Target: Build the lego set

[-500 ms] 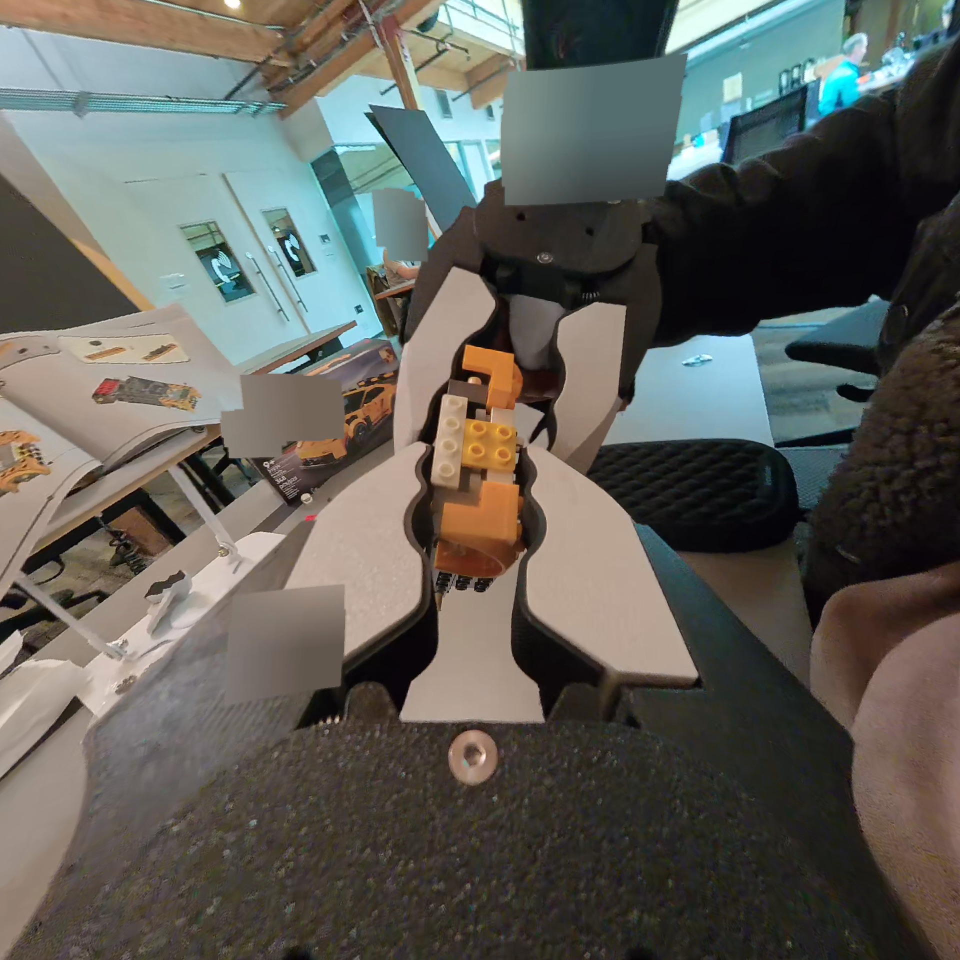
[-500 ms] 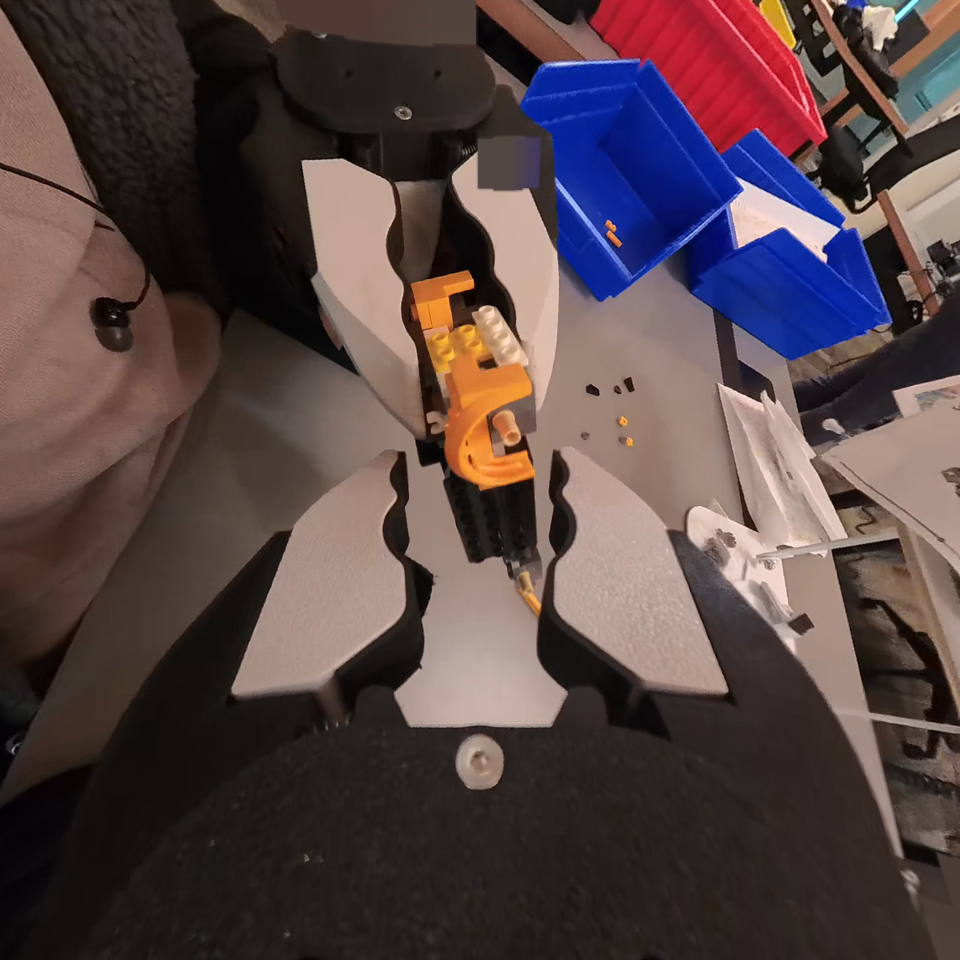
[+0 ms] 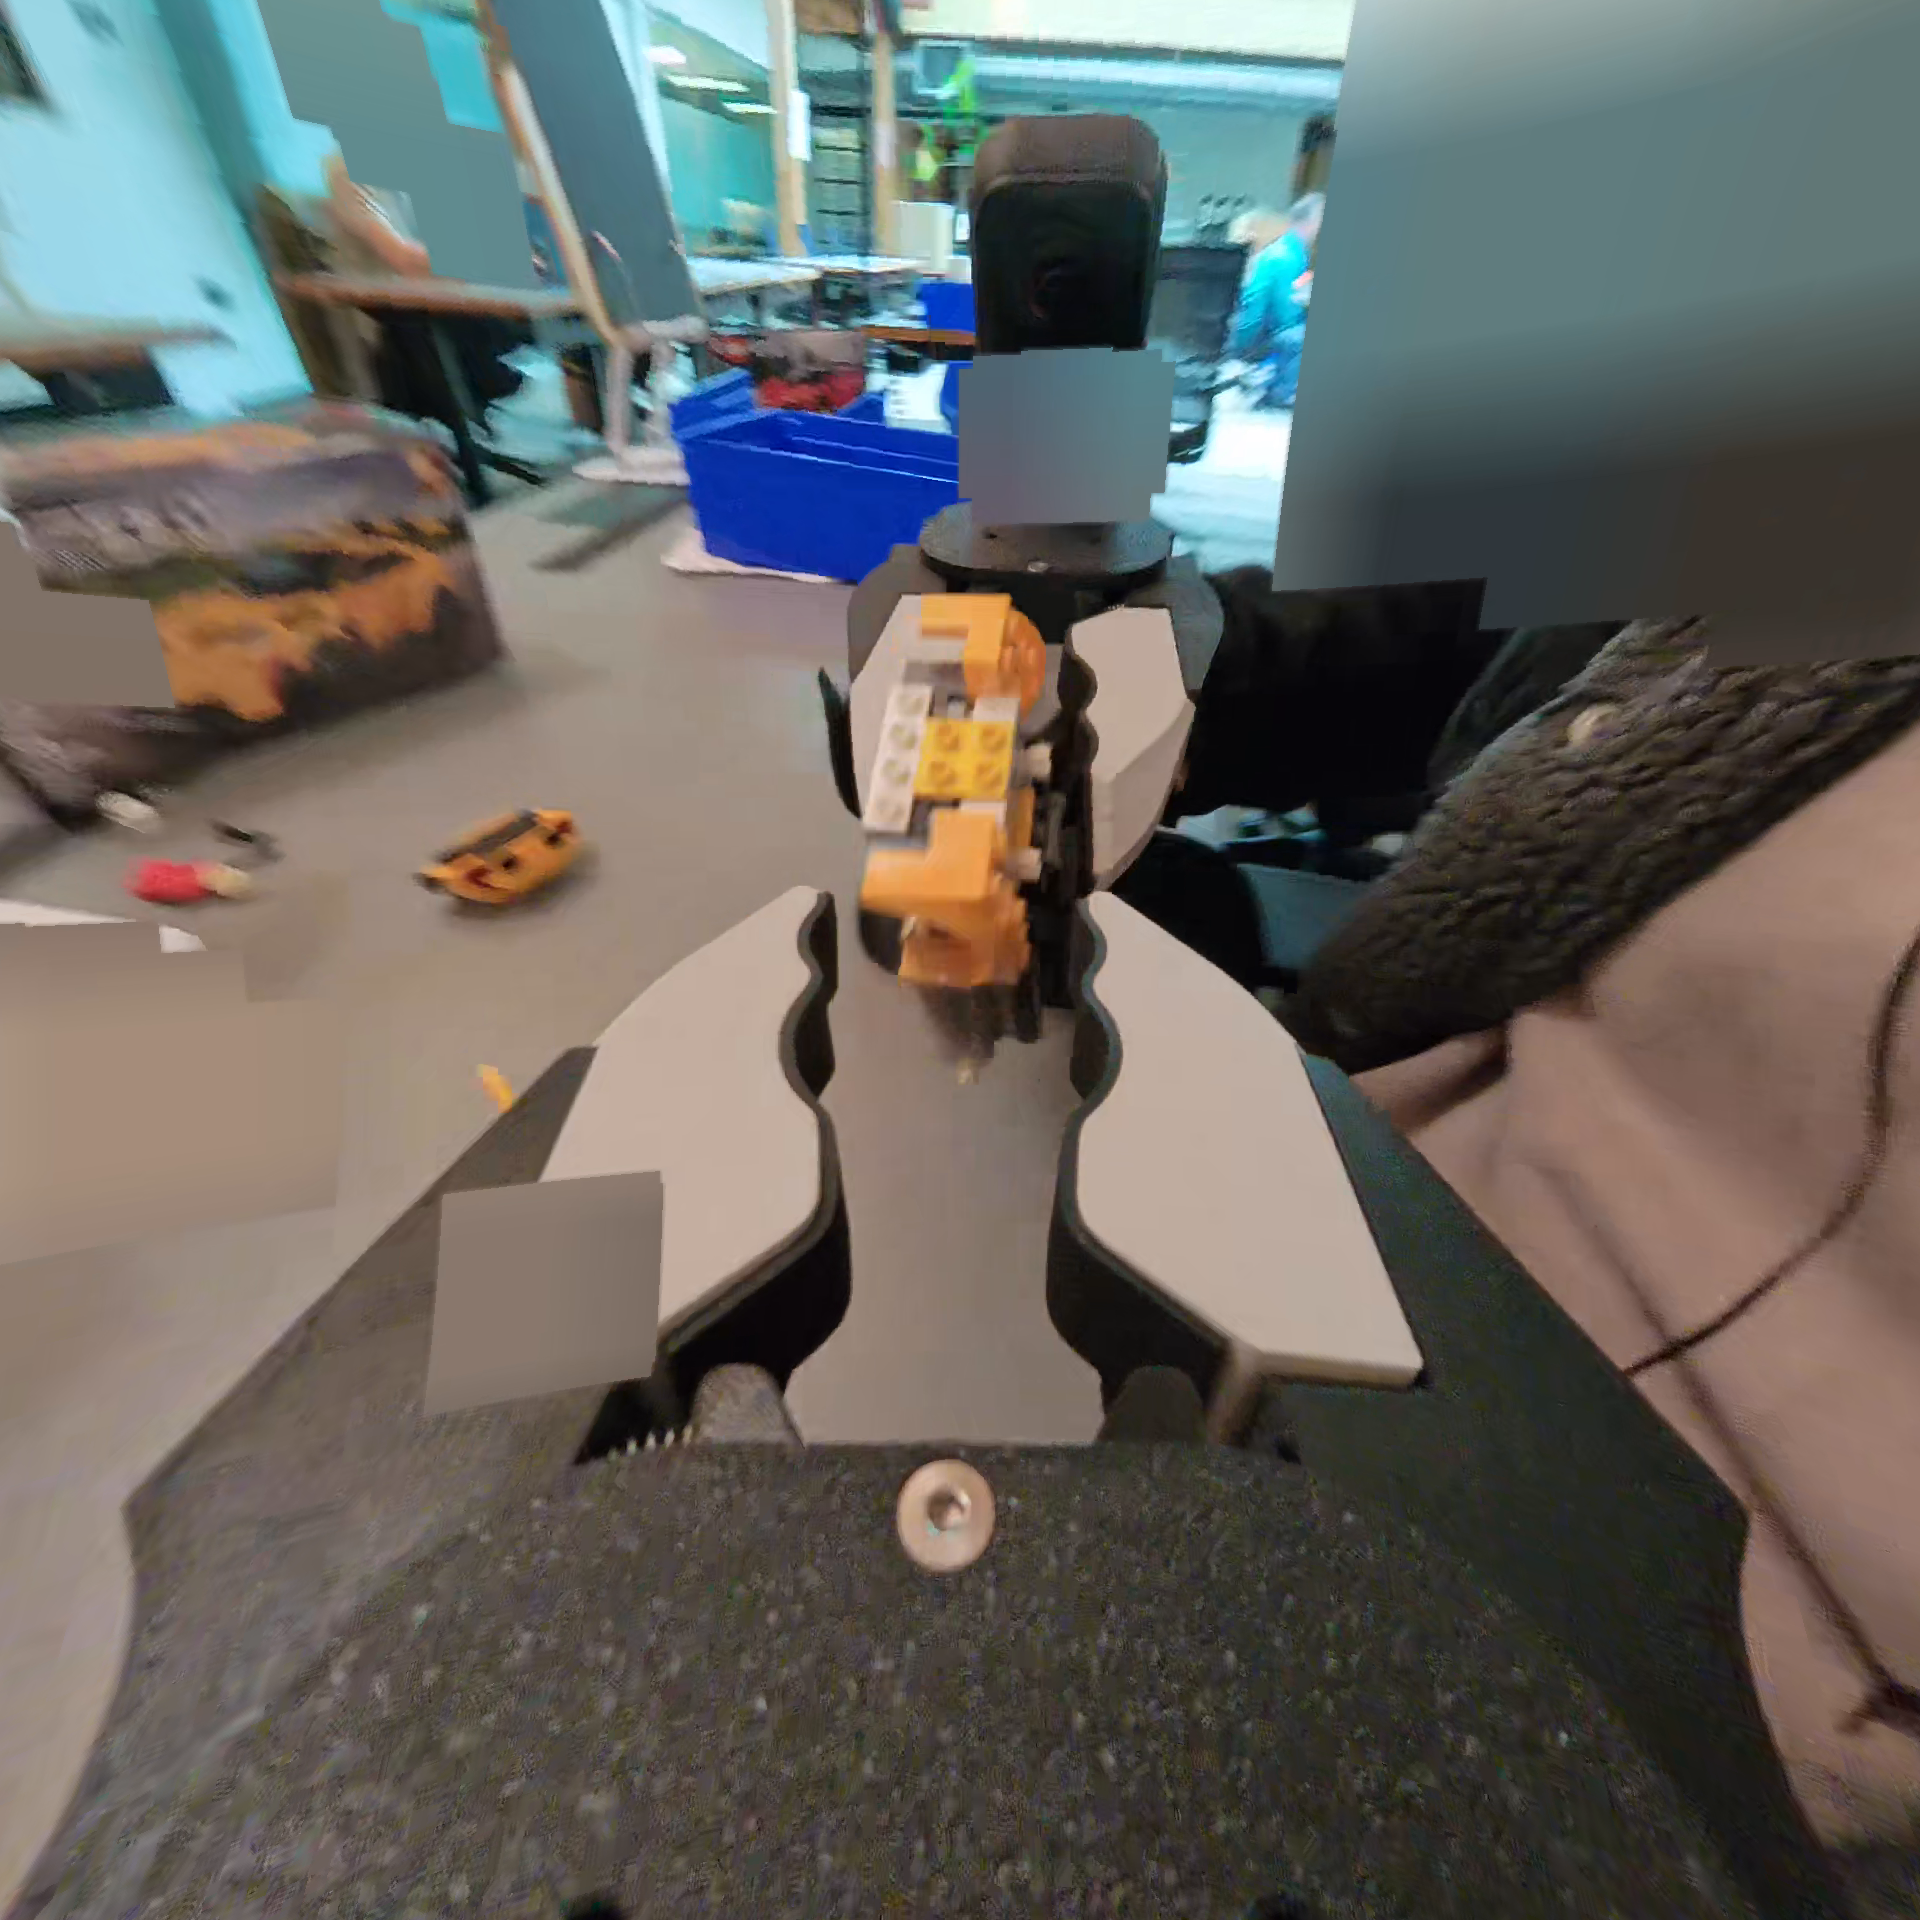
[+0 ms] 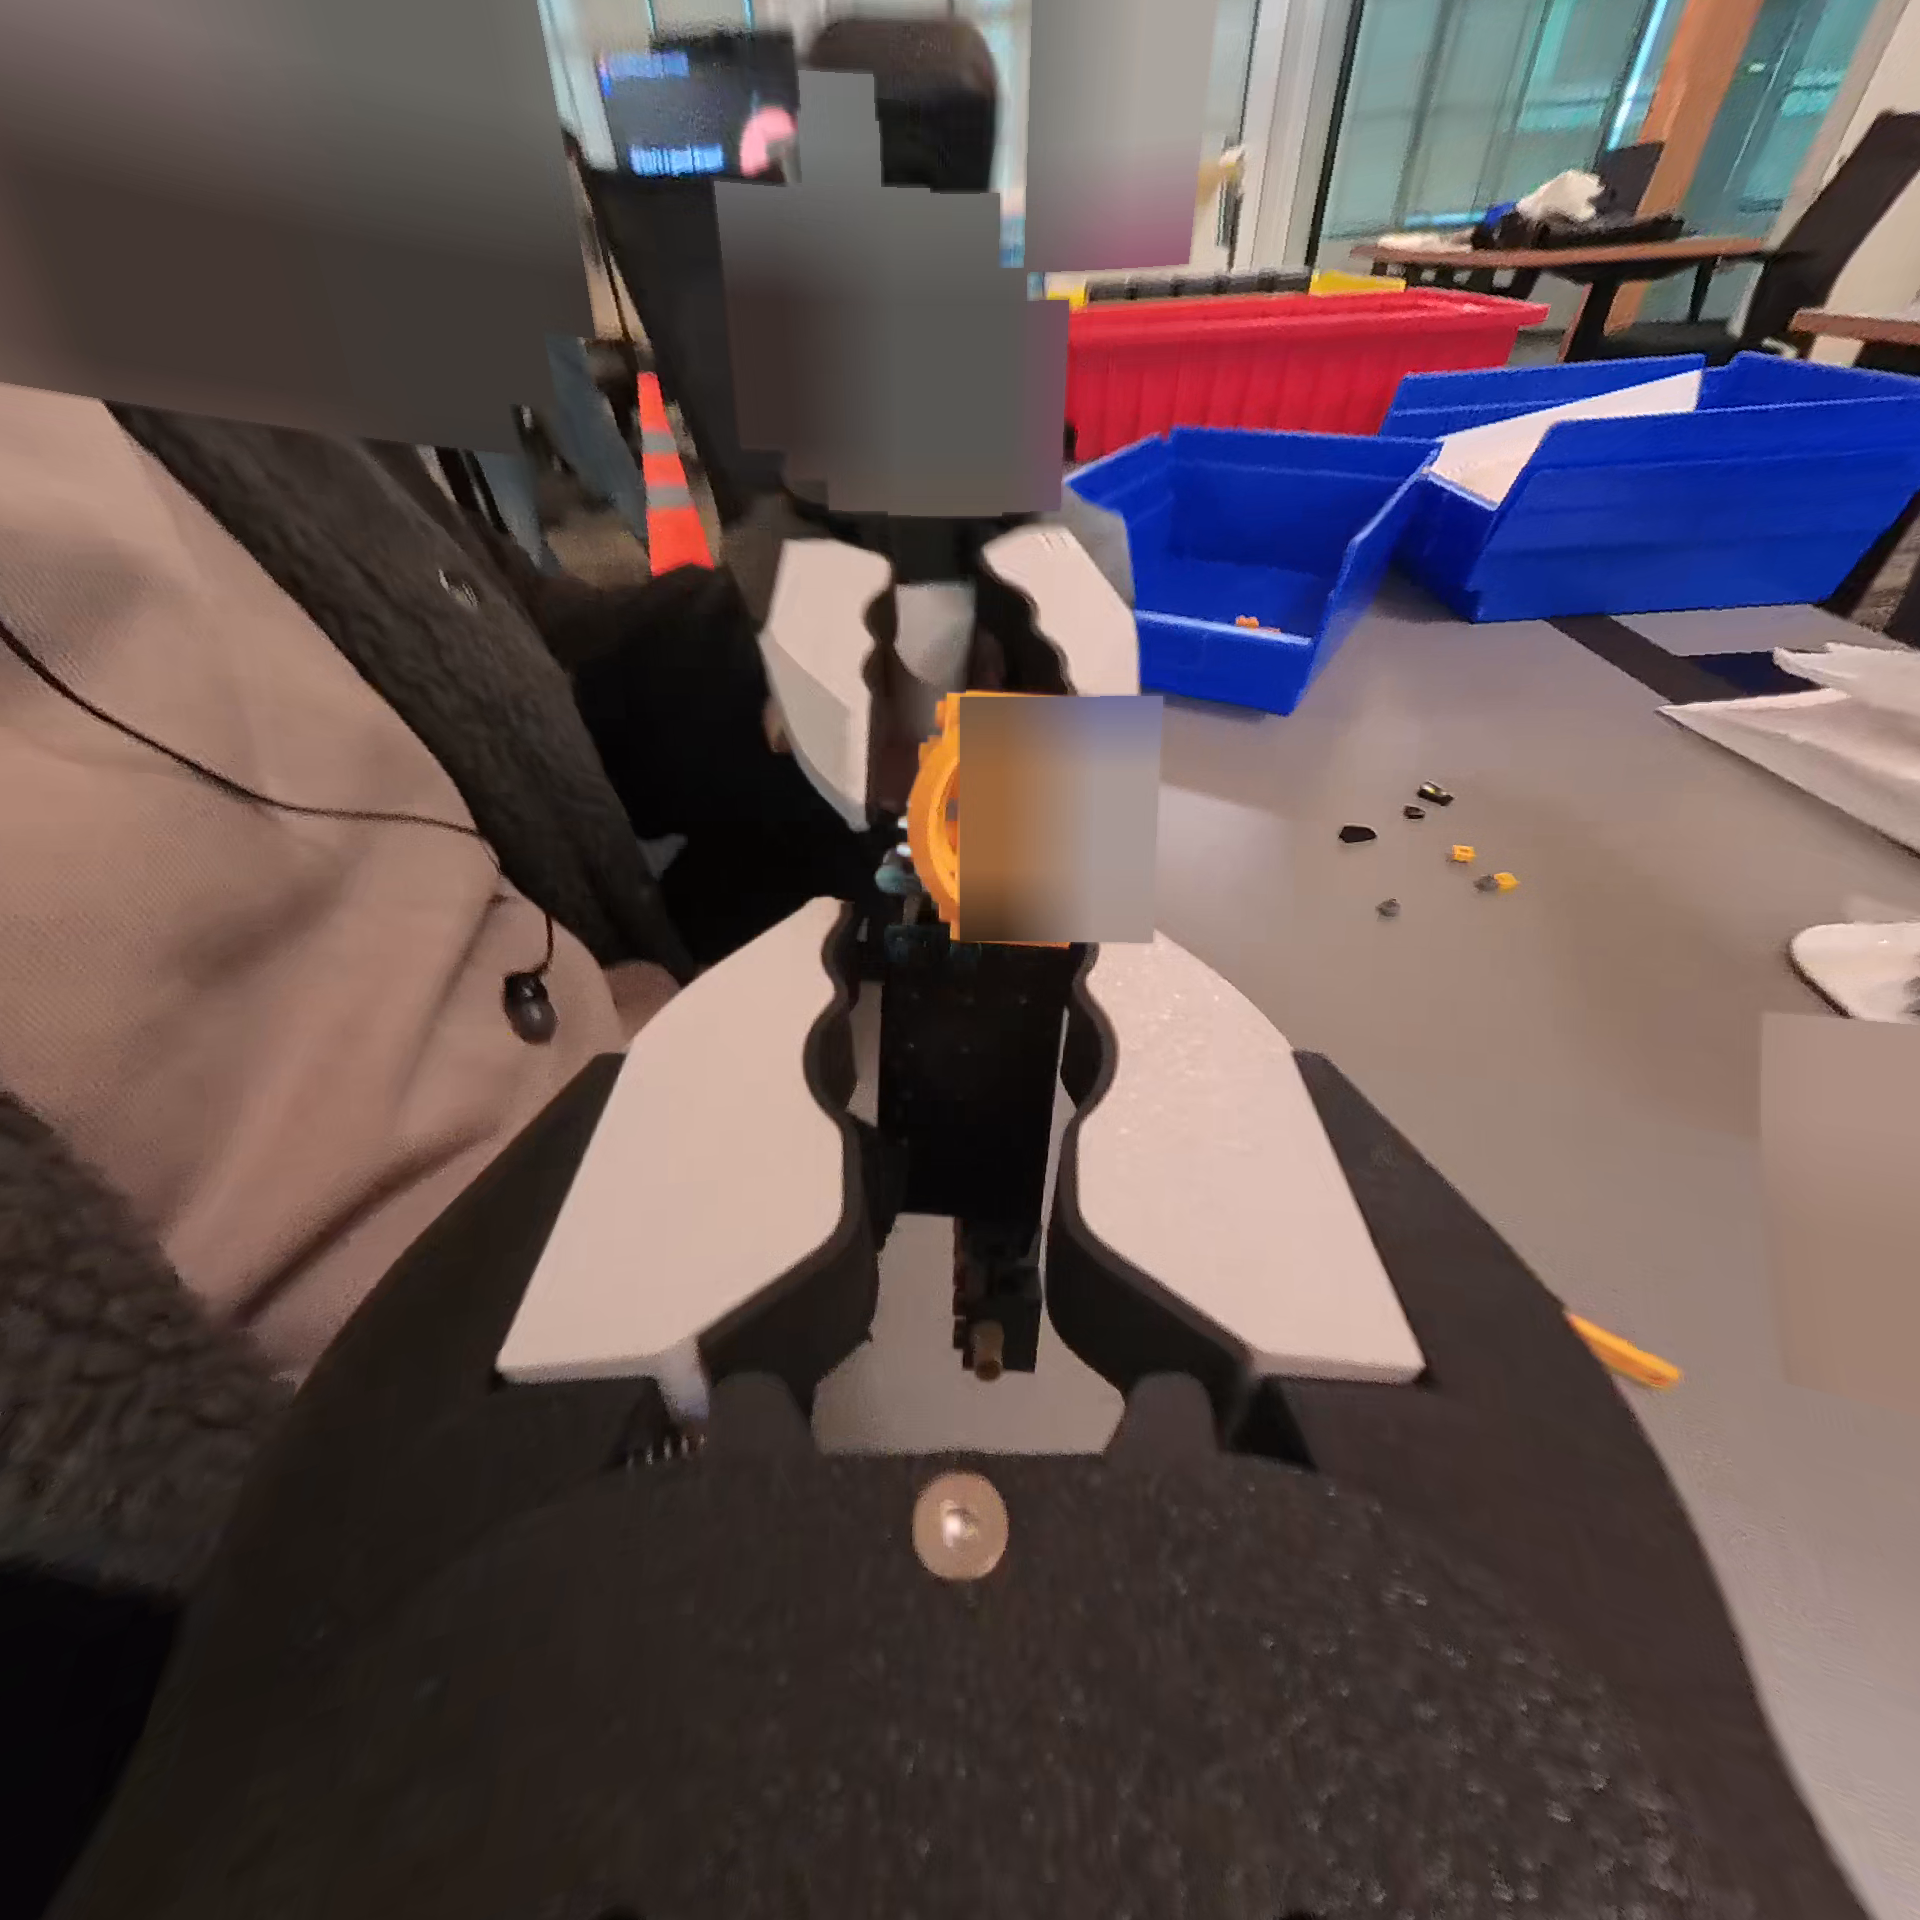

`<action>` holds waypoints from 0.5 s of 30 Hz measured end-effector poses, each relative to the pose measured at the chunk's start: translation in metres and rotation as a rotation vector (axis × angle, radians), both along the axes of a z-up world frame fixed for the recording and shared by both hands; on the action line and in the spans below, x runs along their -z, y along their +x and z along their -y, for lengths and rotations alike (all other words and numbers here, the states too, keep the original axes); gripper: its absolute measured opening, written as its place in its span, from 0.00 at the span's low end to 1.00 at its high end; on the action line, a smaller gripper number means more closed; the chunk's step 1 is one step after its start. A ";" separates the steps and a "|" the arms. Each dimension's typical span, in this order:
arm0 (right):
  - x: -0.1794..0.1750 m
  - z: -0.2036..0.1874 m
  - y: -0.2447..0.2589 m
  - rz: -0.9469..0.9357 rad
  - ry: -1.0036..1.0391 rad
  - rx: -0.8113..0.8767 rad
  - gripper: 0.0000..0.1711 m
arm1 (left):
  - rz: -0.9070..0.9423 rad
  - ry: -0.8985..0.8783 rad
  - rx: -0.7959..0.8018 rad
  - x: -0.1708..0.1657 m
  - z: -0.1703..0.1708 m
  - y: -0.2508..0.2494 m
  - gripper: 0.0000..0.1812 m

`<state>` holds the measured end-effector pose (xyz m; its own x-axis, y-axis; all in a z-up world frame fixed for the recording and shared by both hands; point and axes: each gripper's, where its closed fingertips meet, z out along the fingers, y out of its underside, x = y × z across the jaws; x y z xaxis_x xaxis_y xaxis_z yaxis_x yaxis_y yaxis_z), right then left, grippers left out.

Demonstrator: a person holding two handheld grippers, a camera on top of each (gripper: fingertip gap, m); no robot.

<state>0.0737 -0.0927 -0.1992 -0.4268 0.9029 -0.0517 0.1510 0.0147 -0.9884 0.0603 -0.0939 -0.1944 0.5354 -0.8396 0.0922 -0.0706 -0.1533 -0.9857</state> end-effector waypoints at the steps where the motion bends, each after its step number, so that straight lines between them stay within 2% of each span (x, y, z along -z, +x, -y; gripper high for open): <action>1: -0.001 0.001 0.000 -0.012 -0.034 0.000 0.21 | 0.040 -0.061 0.031 0.004 -0.002 0.001 0.25; 4: -0.003 0.001 -0.001 -0.020 -0.100 0.016 0.21 | 0.153 -0.144 0.120 0.005 -0.003 0.010 0.24; 7: -0.002 0.001 -0.002 -0.017 -0.167 0.011 0.21 | 0.210 -0.155 0.146 0.000 -0.005 0.016 0.17; 15: 0.014 -0.012 -0.003 0.068 -0.205 0.042 0.22 | 0.150 -0.249 0.080 0.016 -0.014 0.011 0.17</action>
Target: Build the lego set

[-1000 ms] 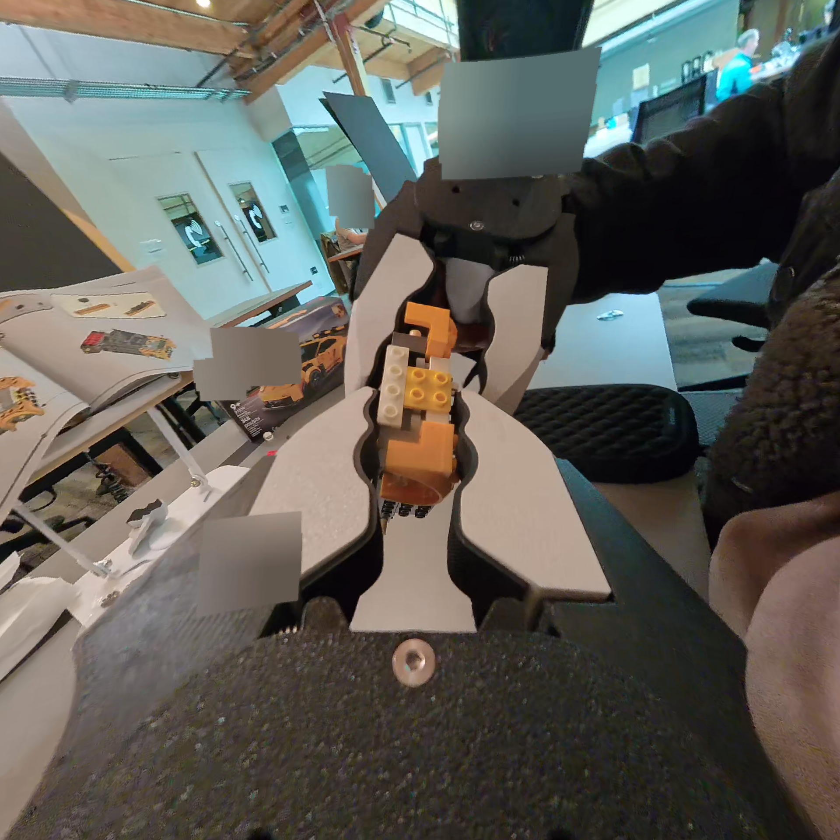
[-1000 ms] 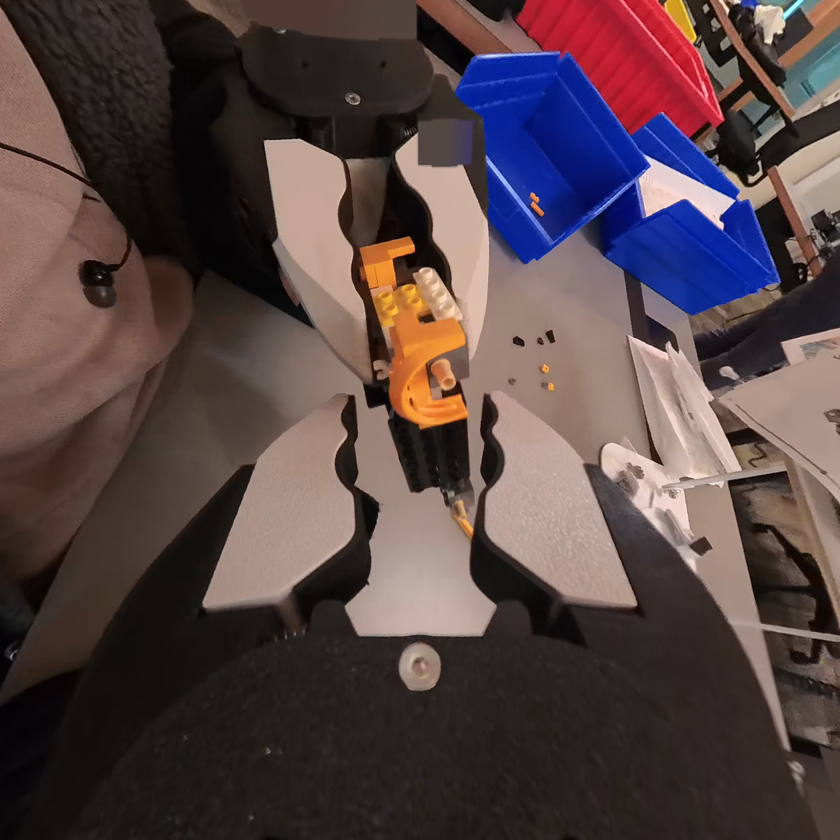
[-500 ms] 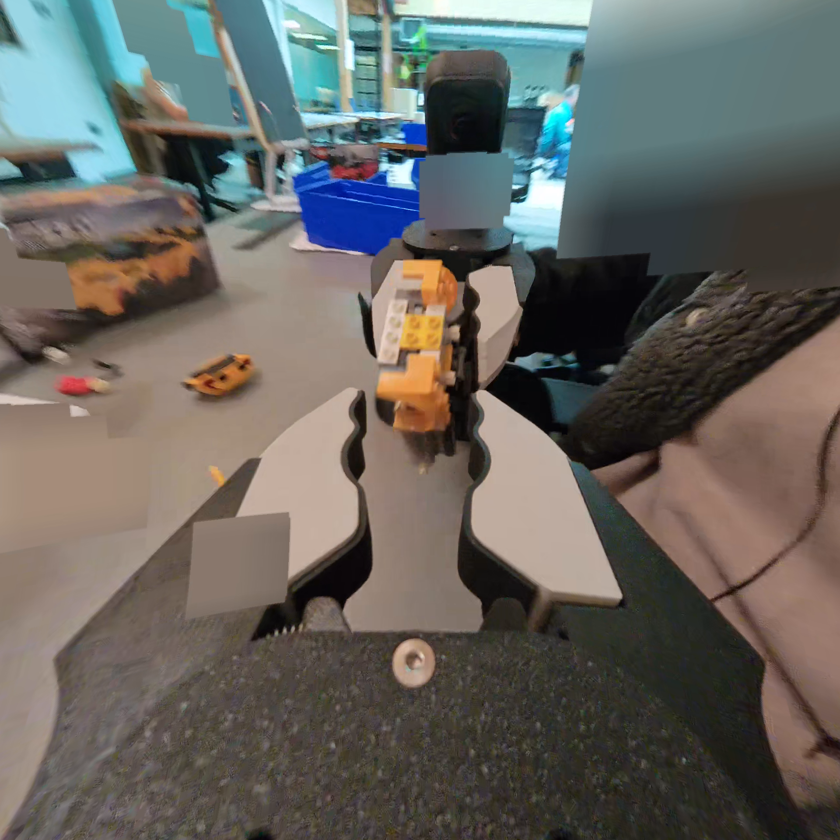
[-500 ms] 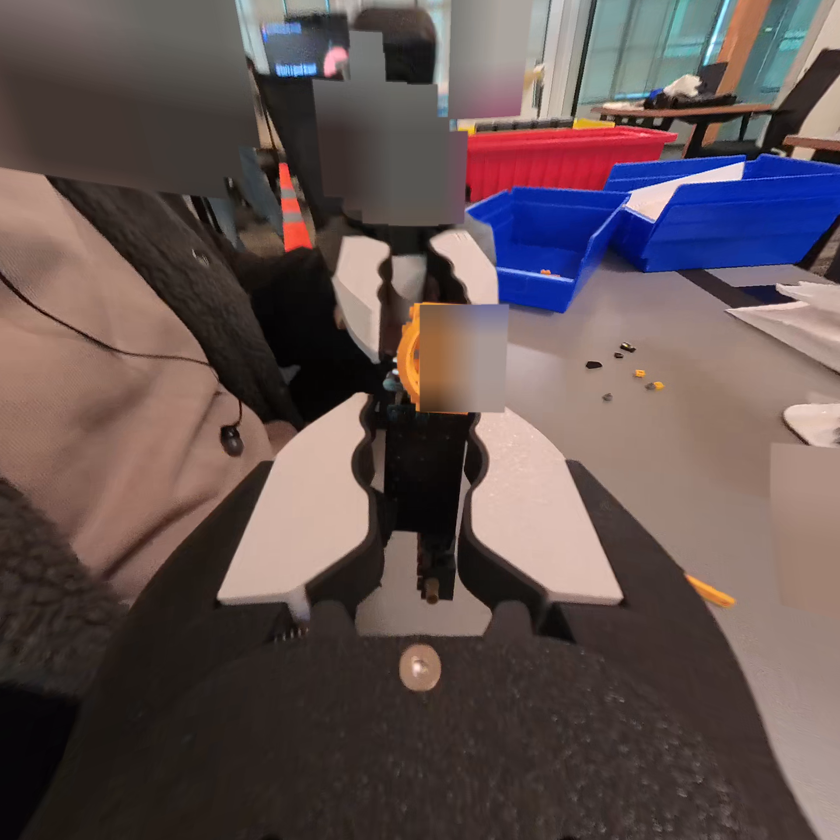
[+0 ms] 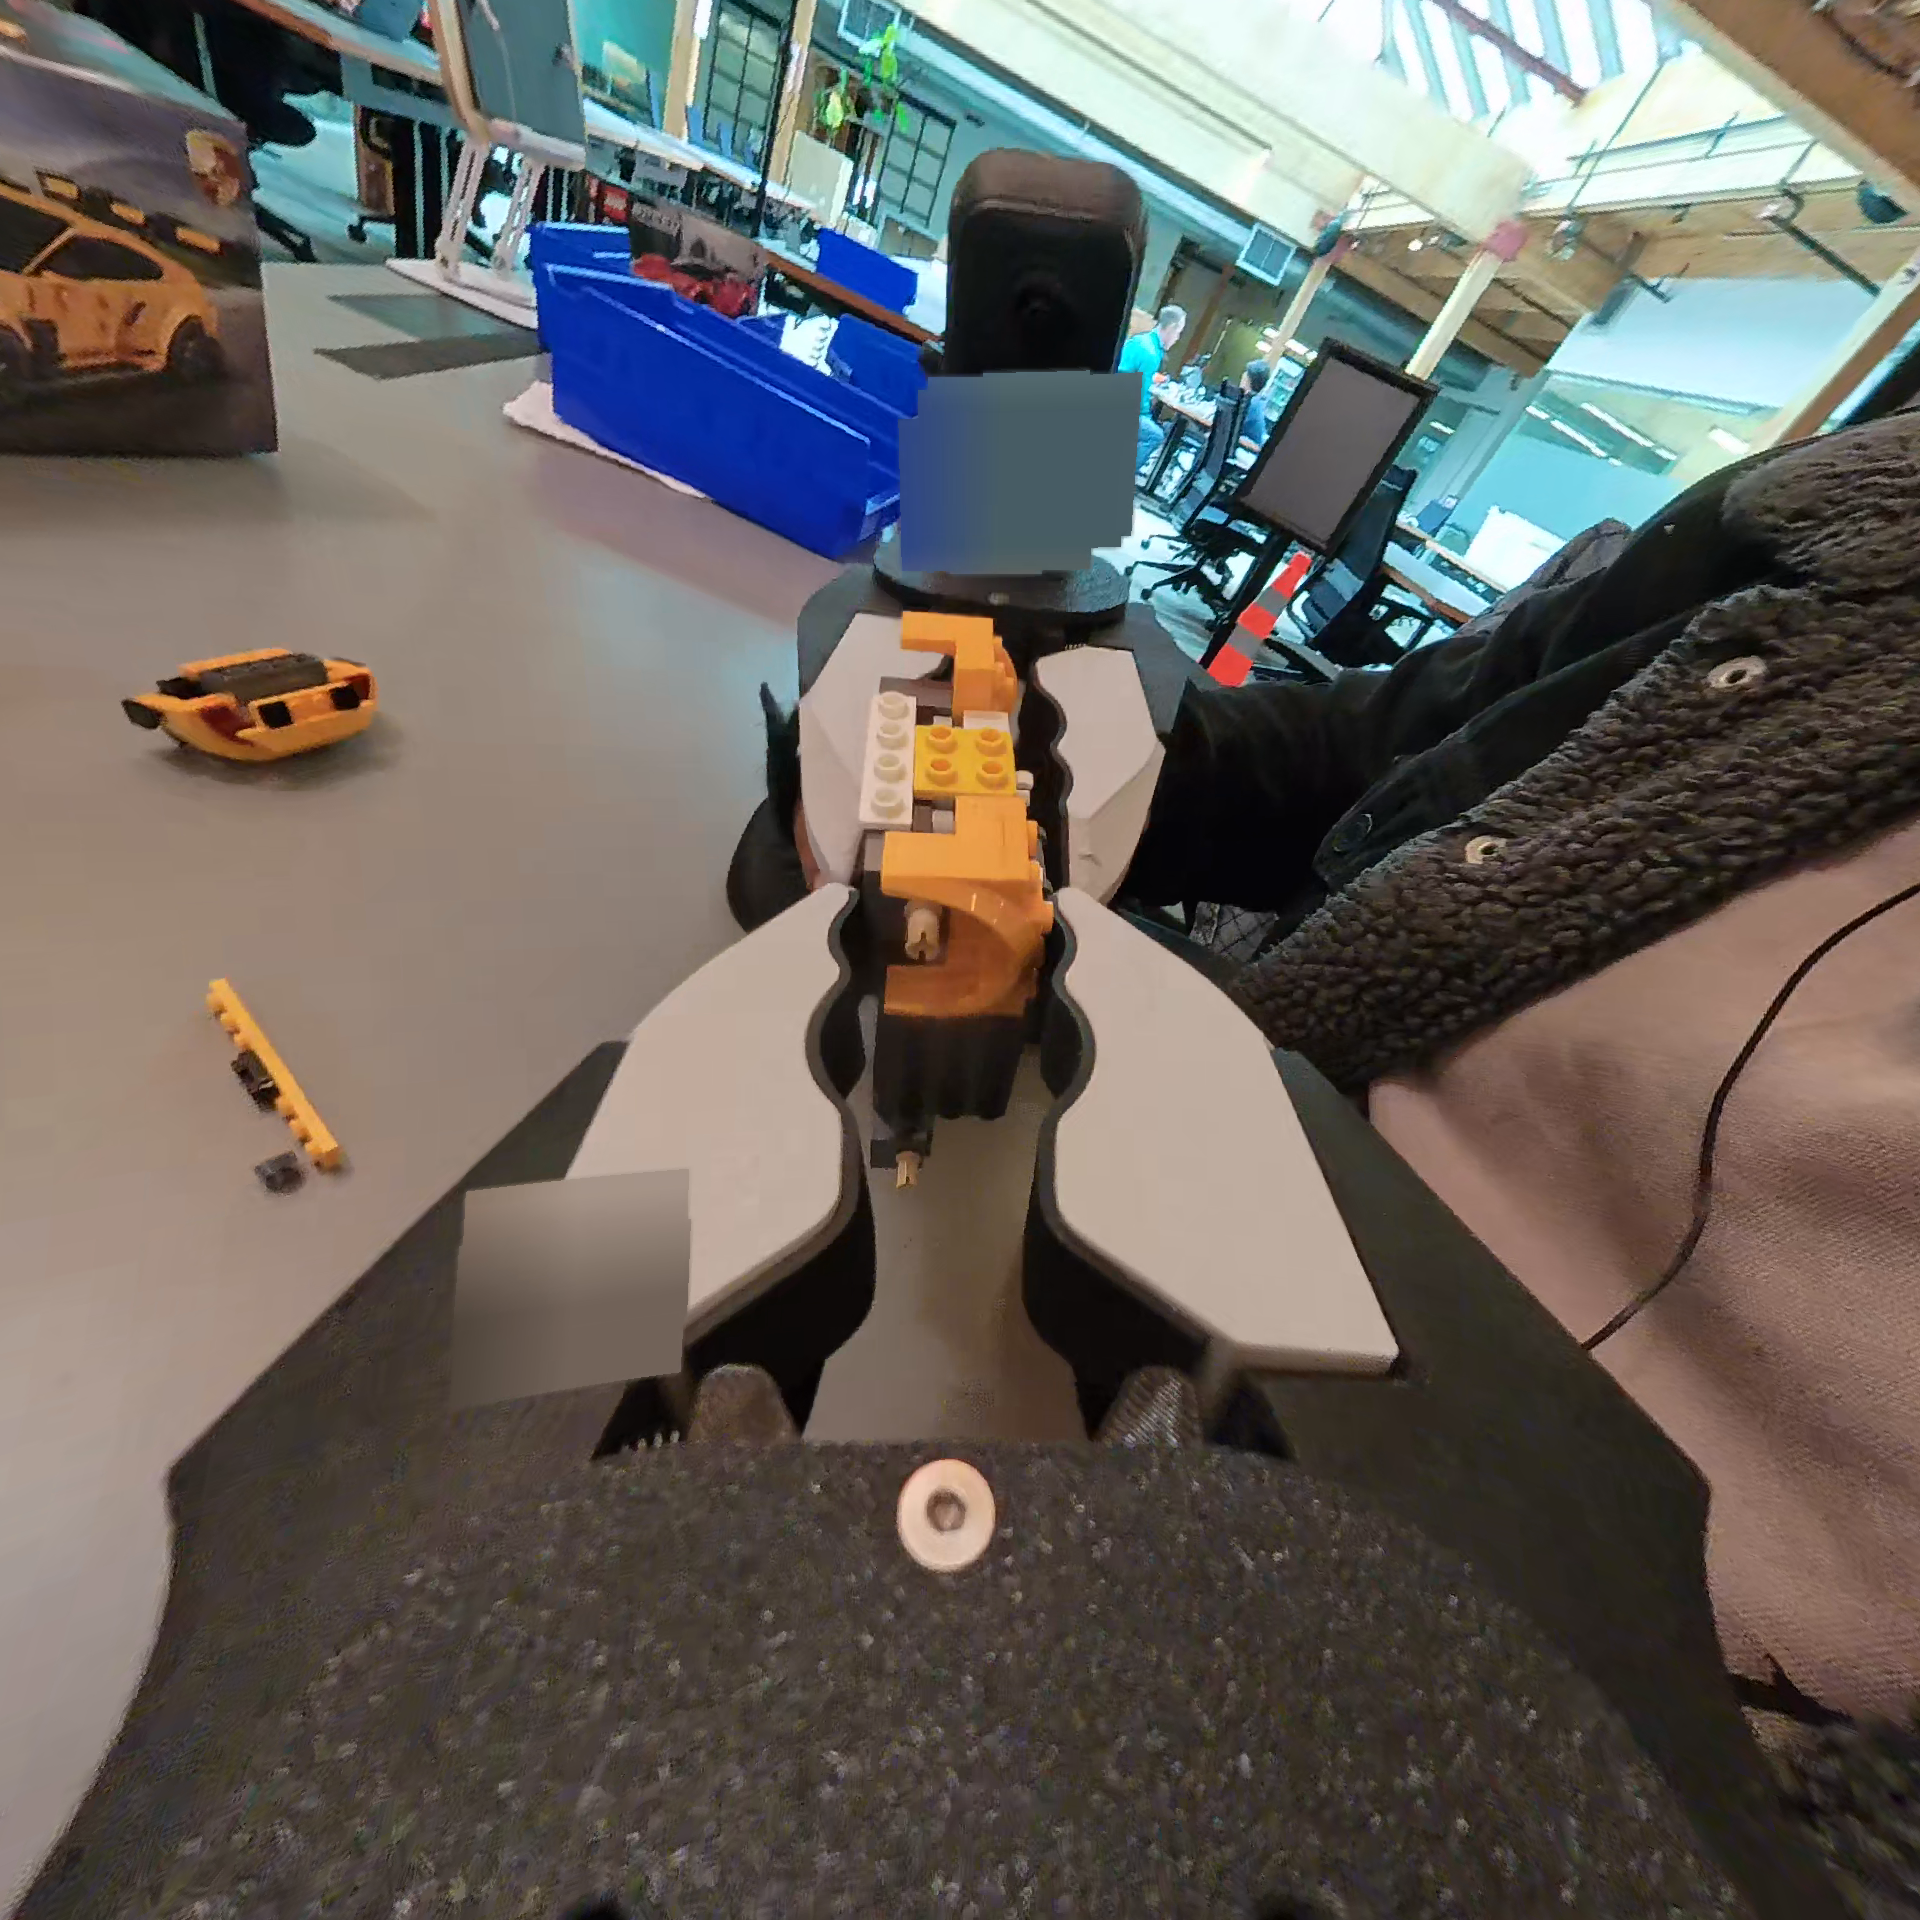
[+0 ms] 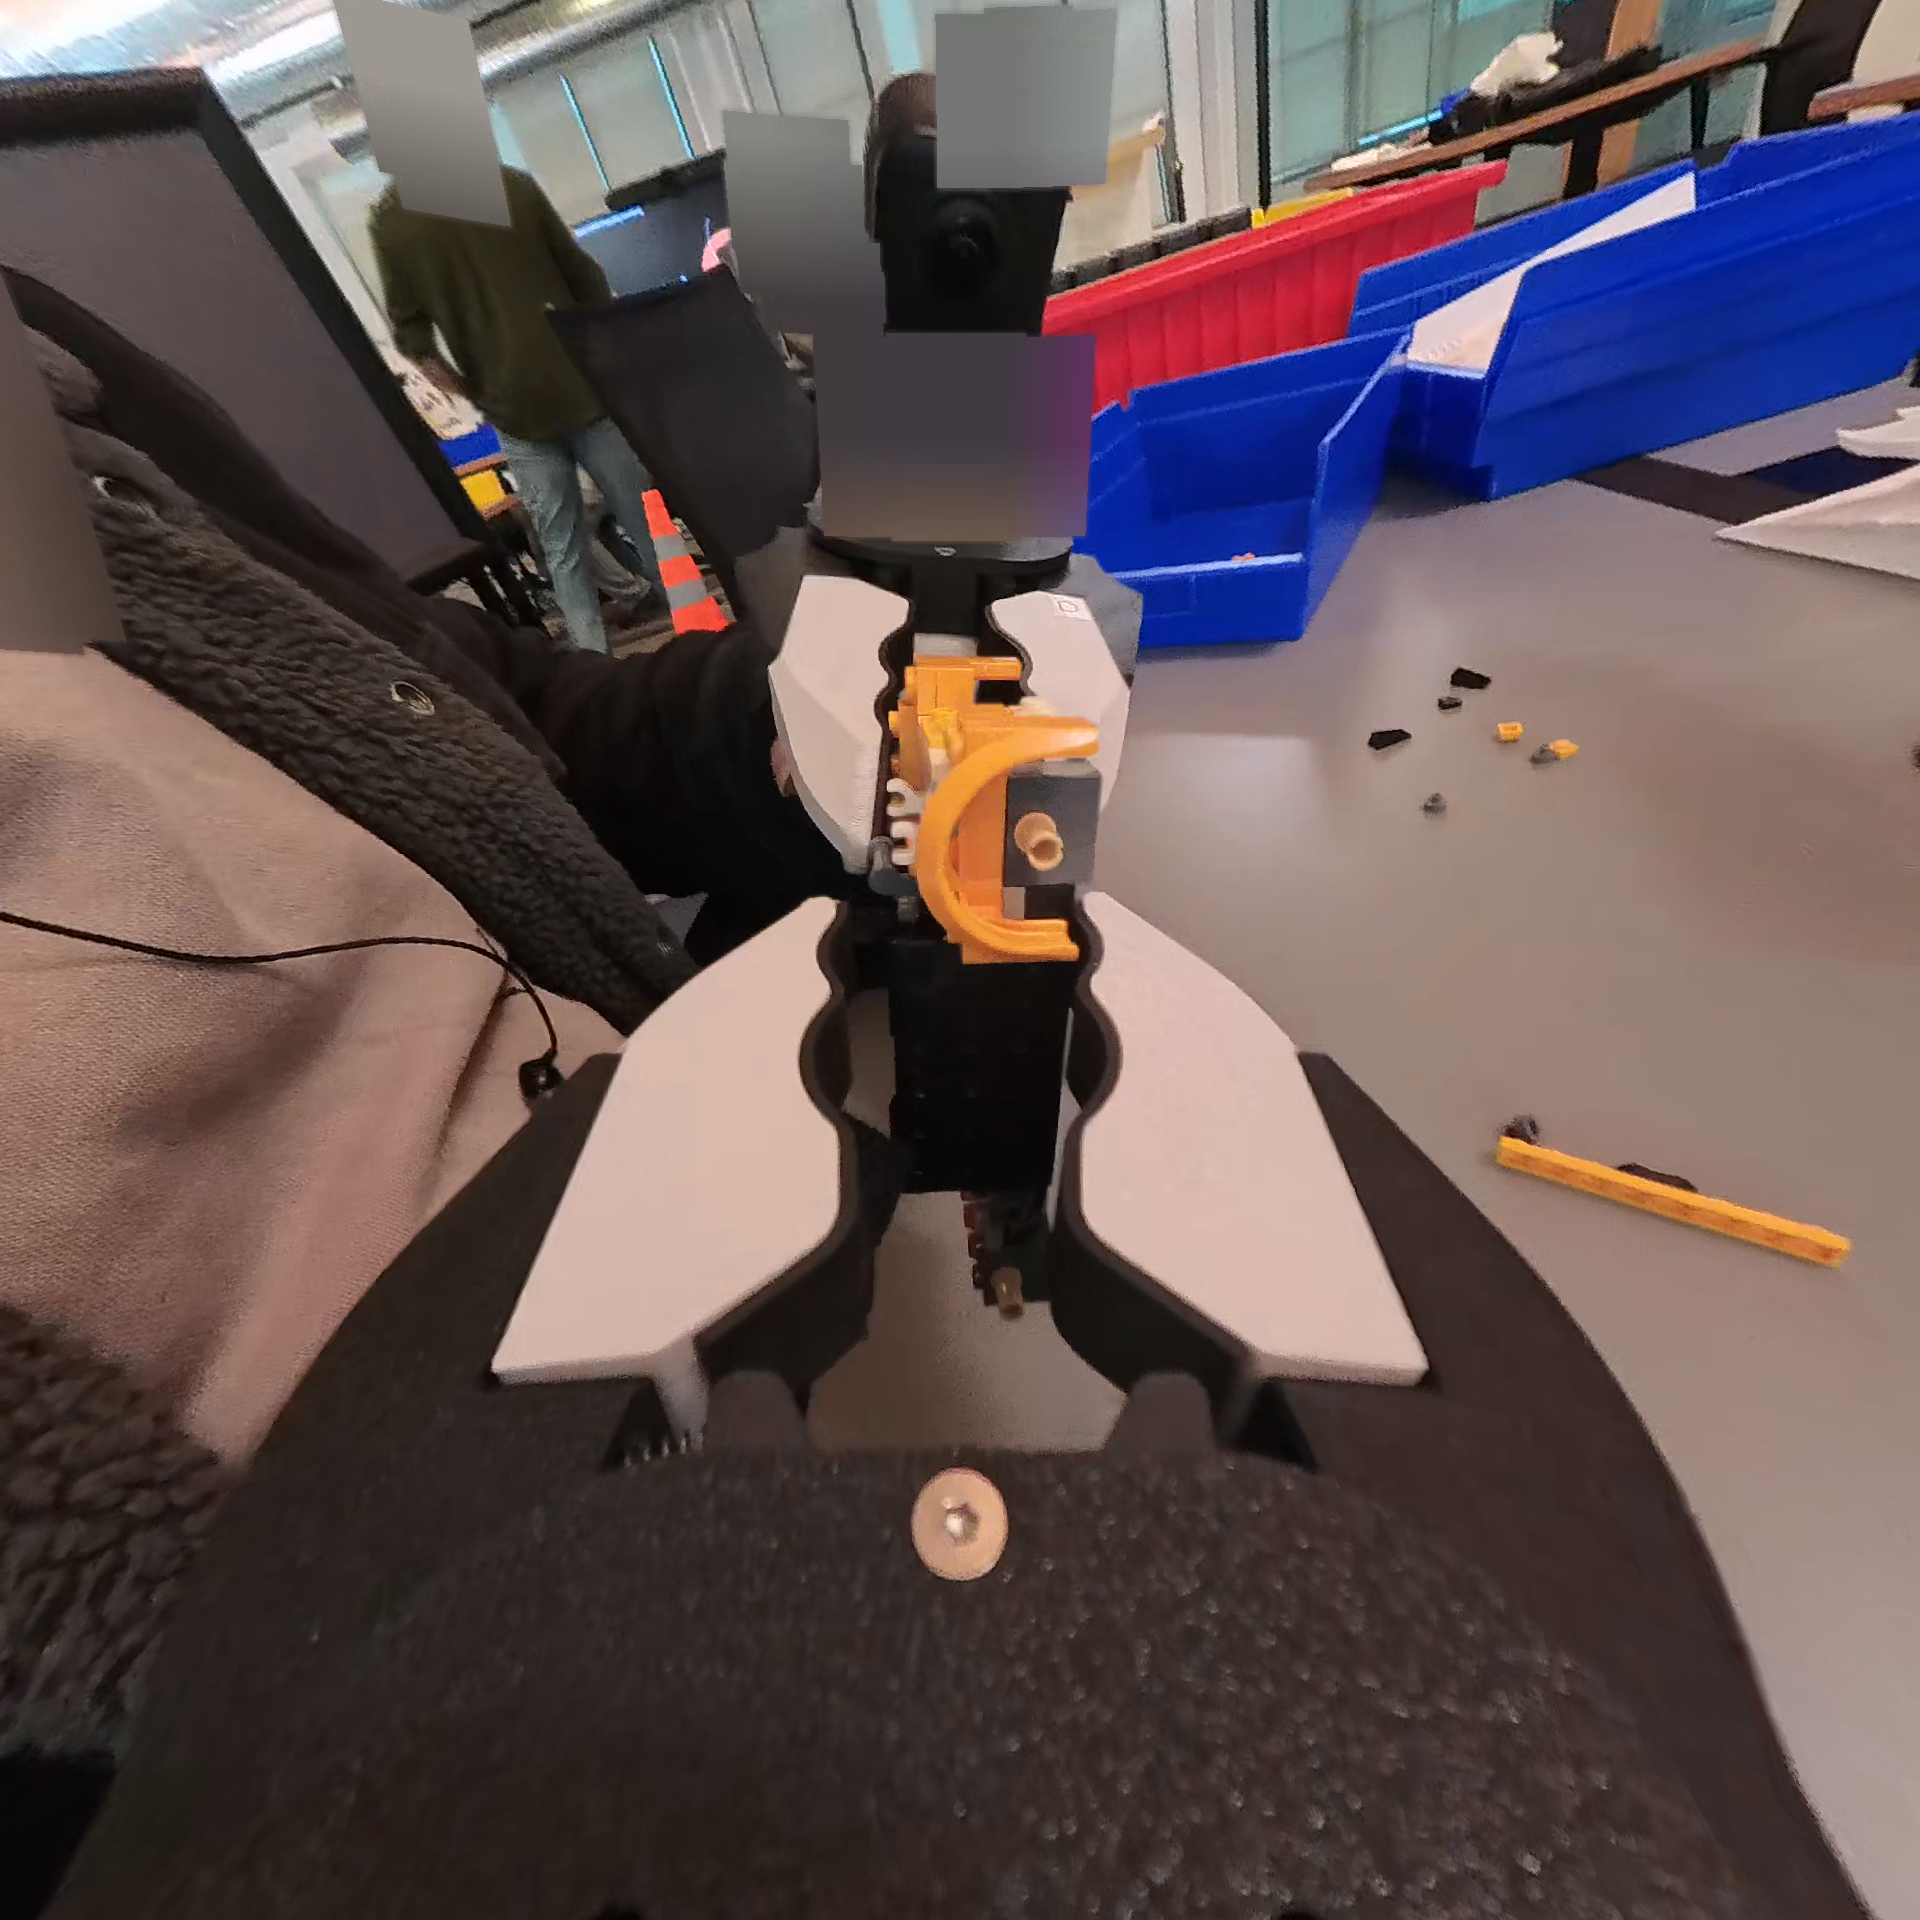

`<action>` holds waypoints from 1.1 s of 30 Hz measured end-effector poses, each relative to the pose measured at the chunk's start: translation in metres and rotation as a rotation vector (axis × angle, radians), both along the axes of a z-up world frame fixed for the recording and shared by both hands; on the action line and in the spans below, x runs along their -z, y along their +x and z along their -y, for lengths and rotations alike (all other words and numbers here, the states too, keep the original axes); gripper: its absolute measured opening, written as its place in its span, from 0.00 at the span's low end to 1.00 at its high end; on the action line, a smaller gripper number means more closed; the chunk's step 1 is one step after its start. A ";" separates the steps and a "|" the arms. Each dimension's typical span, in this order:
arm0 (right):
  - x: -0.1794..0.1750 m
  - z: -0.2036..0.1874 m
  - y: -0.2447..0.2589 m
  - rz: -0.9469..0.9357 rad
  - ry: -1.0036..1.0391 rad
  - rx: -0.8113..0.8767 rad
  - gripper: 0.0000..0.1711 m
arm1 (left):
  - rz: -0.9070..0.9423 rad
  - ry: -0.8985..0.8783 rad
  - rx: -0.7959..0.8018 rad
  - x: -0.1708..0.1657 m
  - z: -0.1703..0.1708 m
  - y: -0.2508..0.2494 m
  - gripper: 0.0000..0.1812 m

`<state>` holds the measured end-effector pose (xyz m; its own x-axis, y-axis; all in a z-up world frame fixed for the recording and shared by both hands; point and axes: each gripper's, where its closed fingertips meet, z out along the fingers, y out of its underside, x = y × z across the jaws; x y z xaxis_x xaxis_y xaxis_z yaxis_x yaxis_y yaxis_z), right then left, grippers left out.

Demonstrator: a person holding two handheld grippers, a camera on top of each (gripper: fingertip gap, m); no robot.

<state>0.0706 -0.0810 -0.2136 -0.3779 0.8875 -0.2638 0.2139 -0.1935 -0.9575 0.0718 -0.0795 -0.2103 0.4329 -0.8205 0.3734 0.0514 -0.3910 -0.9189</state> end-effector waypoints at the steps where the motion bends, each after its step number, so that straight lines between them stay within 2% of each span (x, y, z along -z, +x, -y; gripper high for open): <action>1: 0.000 -0.003 0.001 0.001 0.003 0.003 0.22 | -0.011 -0.010 -0.006 0.002 -0.001 -0.001 0.17; 5: -0.001 -0.020 0.006 0.017 0.037 0.048 0.23 | -0.047 -0.108 -0.022 0.017 -0.003 -0.010 0.17; 9: 0.008 -0.034 0.009 0.090 0.099 0.097 0.23 | 0.019 -0.389 -0.017 0.041 -0.005 -0.017 0.17; 13: 0.032 -0.038 0.009 0.217 0.282 0.100 0.24 | 0.063 -0.606 -0.013 0.066 -0.009 -0.024 0.17; 19: 0.061 -0.039 -0.007 0.347 0.562 0.065 0.31 | 0.076 -0.711 0.041 0.072 -0.016 -0.024 0.17; 24: 0.063 -0.037 -0.022 0.449 0.499 -0.122 0.31 | 0.070 -0.791 0.057 0.082 -0.026 -0.024 0.17; 27: 0.073 -0.039 -0.023 0.578 0.517 -0.246 0.32 | 0.067 -0.818 0.031 0.090 -0.033 -0.027 0.18; 33: 0.105 -0.048 -0.028 0.755 0.646 -0.300 0.27 | 0.010 -0.786 -0.057 0.102 -0.042 -0.036 0.23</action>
